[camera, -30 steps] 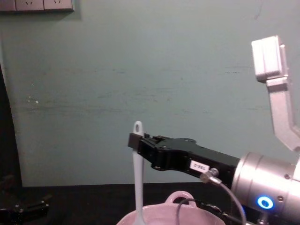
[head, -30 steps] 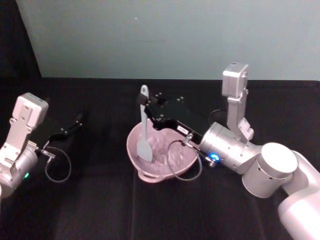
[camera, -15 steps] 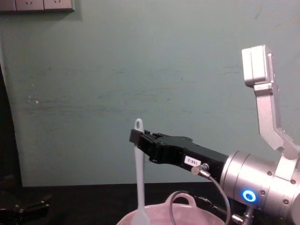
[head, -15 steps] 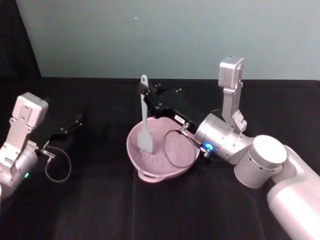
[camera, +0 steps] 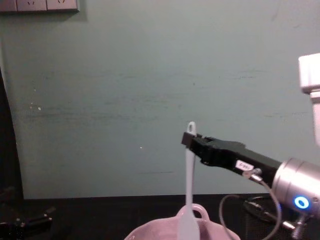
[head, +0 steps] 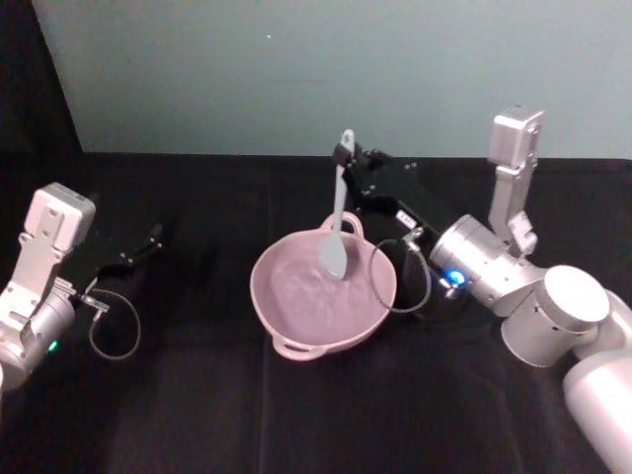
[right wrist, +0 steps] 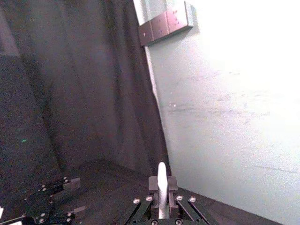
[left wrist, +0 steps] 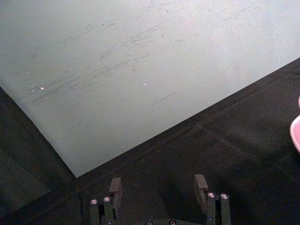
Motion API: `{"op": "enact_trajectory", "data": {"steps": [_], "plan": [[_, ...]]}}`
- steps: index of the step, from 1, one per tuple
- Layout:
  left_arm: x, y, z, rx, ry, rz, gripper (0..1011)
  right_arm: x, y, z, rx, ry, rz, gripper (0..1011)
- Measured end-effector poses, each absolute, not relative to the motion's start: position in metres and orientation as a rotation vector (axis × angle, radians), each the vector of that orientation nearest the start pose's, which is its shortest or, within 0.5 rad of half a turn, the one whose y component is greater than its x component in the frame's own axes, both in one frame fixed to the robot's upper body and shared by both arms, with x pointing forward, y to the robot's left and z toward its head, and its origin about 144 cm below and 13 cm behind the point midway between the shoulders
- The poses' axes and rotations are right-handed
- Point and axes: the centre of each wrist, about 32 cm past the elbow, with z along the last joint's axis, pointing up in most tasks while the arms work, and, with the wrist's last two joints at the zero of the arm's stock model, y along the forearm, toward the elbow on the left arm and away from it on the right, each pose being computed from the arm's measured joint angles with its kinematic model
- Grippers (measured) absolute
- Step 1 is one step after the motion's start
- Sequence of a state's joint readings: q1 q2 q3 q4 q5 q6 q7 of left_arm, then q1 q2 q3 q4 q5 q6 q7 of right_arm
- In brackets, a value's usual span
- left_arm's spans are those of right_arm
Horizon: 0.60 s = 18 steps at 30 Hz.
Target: Use the one hand to pick up the spoon and stir the clear water in the bowl.
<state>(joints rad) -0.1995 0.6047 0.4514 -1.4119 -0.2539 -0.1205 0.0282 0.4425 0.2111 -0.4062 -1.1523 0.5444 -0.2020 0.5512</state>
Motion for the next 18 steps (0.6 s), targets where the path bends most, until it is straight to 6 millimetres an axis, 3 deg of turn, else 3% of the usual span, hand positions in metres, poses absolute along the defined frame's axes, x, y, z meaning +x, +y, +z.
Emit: {"op": "enact_trajectory", "data": {"steps": [8, 18], "plan": [[0.489, 0.310, 1.140, 0.304, -0.285, 1.248, 1011, 0.555, -0.217, 1.165, 0.231, -0.007, -0.786, 118], [0.489, 0.310, 1.140, 0.304, -0.285, 1.248, 1011, 0.543, -0.215, 1.166, 0.201, -0.006, -0.751, 118]]}}
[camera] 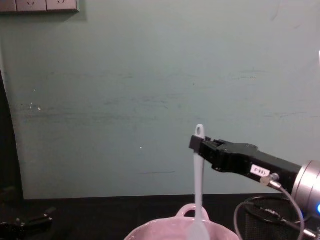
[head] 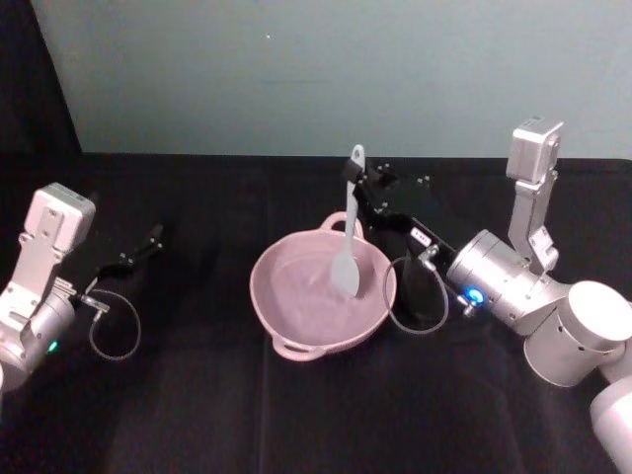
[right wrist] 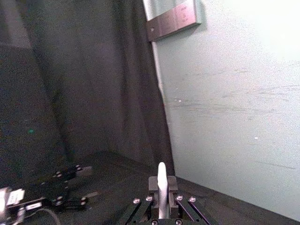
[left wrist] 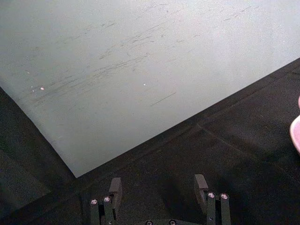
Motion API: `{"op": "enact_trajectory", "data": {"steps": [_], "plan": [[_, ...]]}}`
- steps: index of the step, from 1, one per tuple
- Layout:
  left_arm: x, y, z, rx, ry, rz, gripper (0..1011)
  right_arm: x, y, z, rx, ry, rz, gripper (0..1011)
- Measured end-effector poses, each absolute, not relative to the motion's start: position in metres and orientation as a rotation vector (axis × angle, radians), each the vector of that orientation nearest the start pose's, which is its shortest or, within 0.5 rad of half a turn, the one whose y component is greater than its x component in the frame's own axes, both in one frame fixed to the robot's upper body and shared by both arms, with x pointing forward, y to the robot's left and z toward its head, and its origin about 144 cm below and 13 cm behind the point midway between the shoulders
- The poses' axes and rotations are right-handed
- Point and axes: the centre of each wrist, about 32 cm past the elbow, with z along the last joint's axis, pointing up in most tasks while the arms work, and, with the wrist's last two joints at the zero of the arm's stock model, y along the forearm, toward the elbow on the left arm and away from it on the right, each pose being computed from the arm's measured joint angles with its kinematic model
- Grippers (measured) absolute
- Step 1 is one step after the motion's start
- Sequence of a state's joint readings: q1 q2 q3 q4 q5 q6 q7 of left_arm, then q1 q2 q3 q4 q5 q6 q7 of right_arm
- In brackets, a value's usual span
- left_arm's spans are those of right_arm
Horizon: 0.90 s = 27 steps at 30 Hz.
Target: Use the one hand to pick up the spoon and stir the clear water in the bowl.
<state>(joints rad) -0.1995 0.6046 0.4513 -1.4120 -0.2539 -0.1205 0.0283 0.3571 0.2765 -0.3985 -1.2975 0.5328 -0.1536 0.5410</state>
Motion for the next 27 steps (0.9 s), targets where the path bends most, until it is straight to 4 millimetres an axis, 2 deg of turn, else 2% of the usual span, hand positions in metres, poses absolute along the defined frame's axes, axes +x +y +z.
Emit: {"op": "enact_trajectory", "data": {"steps": [5, 11, 18, 27], "plan": [[0.489, 0.310, 1.140, 0.305, -0.285, 1.248, 1011, 0.538, -0.205, 1.166, 0.191, -0.001, -0.712, 118], [0.489, 0.310, 1.140, 0.305, -0.285, 1.248, 1011, 0.536, -0.182, 1.167, 0.190, 0.003, -0.639, 118], [0.489, 0.310, 1.140, 0.304, -0.285, 1.248, 1011, 0.549, -0.159, 1.169, 0.195, 0.003, -0.590, 118], [0.489, 0.310, 1.140, 0.304, -0.285, 1.248, 1011, 0.570, -0.148, 1.168, 0.189, -0.002, -0.595, 118]]}}
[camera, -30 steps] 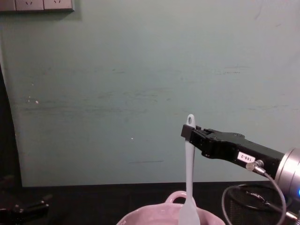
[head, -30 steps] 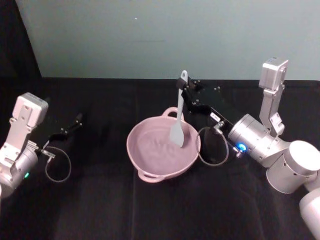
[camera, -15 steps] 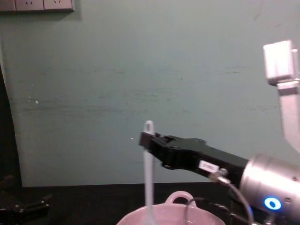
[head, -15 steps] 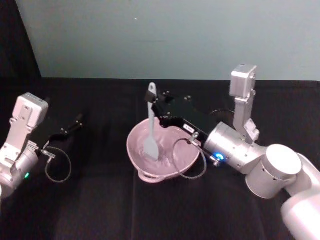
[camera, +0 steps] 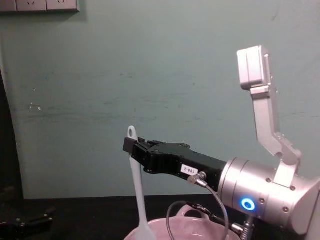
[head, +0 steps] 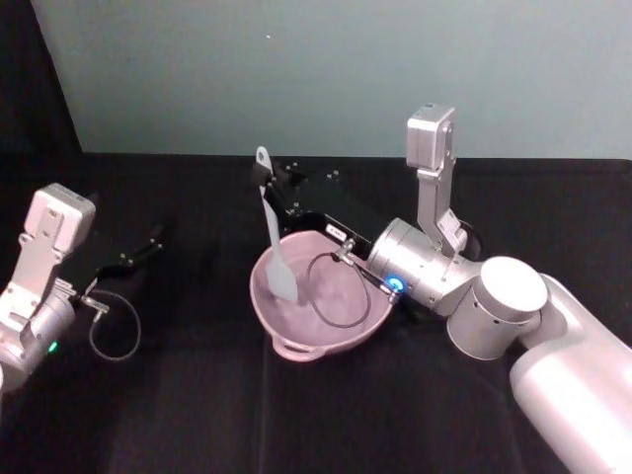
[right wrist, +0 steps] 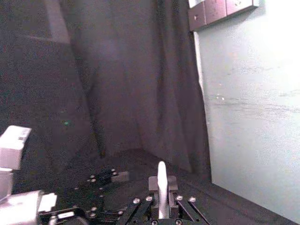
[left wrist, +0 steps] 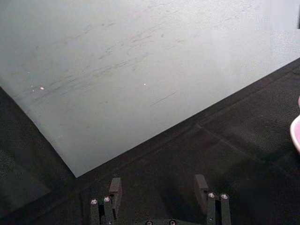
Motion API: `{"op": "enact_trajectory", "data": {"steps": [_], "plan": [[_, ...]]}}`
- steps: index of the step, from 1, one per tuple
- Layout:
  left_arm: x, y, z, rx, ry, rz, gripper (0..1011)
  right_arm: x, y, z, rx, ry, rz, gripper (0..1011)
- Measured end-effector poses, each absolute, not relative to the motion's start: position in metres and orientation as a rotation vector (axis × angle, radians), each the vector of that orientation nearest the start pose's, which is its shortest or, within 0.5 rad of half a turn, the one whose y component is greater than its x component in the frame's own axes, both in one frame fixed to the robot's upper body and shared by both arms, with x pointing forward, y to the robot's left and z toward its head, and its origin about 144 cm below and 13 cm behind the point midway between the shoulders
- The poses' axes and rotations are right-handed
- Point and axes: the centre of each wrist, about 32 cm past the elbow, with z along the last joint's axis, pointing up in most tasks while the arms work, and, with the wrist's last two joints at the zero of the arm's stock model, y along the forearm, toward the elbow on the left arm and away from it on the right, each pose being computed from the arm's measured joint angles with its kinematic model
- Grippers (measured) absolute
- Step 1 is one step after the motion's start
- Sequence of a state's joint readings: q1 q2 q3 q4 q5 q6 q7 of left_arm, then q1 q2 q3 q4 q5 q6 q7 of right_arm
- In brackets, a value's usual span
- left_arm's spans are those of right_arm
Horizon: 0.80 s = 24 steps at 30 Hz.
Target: Use the one hand to pick up the spoon and stir the clear water in the bowl.
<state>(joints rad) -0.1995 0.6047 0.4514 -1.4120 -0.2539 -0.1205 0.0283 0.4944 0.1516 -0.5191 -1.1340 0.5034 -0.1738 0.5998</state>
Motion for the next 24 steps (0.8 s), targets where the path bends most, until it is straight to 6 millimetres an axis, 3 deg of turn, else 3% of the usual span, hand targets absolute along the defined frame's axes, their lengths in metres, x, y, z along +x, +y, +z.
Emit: {"op": "enact_trajectory", "data": {"steps": [11, 18, 24], "plan": [[0.489, 0.310, 1.140, 0.305, -0.285, 1.248, 1011, 0.587, -0.169, 1.168, 0.182, -0.018, -0.680, 118], [0.489, 0.310, 1.140, 0.304, -0.285, 1.248, 1011, 0.579, -0.196, 1.168, 0.186, -0.030, -0.747, 118], [0.489, 0.310, 1.140, 0.305, -0.285, 1.248, 1011, 0.568, -0.208, 1.168, 0.180, -0.033, -0.762, 118]]}}
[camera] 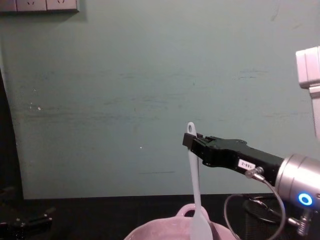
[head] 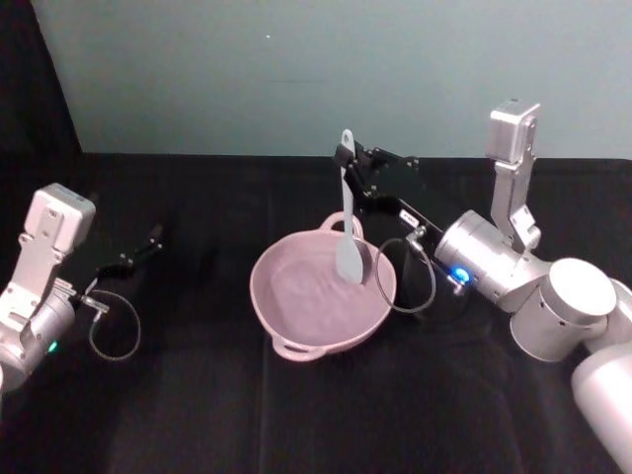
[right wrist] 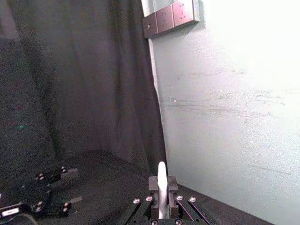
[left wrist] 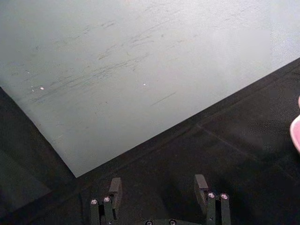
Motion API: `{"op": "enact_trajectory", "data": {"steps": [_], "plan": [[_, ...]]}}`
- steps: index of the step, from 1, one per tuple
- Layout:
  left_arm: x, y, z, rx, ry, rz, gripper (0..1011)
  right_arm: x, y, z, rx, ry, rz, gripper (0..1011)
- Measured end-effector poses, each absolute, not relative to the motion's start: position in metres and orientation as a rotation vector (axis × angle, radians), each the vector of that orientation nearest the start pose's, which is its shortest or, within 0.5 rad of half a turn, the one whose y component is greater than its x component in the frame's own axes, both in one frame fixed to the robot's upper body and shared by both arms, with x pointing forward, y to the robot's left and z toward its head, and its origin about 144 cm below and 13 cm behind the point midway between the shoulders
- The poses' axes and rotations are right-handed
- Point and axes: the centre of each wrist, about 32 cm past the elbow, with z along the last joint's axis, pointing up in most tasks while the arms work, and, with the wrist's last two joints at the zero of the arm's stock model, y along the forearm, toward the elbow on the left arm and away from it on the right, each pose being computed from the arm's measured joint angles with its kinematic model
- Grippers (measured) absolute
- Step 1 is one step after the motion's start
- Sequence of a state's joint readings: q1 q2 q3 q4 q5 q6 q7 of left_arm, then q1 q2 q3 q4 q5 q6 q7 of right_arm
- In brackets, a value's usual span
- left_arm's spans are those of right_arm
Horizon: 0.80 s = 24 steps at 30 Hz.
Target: Use the one hand to pick up the spoon and stir the clear water in the bowl.
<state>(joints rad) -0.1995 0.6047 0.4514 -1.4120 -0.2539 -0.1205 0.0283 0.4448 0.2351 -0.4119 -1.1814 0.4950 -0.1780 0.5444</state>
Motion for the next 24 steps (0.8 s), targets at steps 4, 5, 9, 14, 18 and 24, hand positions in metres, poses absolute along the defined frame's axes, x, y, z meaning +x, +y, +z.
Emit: {"op": "enact_trajectory", "data": {"steps": [4, 5, 9, 14, 18, 24], "plan": [[0.489, 0.310, 1.140, 0.304, -0.285, 1.248, 1011, 0.561, -0.206, 1.168, 0.175, -0.030, -0.748, 118], [0.489, 0.310, 1.140, 0.304, -0.285, 1.248, 1011, 0.559, -0.205, 1.168, 0.175, -0.029, -0.742, 118], [0.489, 0.310, 1.140, 0.305, -0.285, 1.248, 1011, 0.554, -0.196, 1.168, 0.174, -0.023, -0.707, 118], [0.489, 0.310, 1.140, 0.305, -0.285, 1.248, 1011, 0.548, -0.178, 1.167, 0.181, -0.009, -0.644, 118], [0.489, 0.310, 1.140, 0.305, -0.285, 1.248, 1011, 0.546, -0.171, 1.167, 0.188, -0.002, -0.616, 118], [0.489, 0.310, 1.140, 0.304, -0.285, 1.248, 1011, 0.545, -0.172, 1.171, 0.200, -0.009, -0.613, 118]]}}
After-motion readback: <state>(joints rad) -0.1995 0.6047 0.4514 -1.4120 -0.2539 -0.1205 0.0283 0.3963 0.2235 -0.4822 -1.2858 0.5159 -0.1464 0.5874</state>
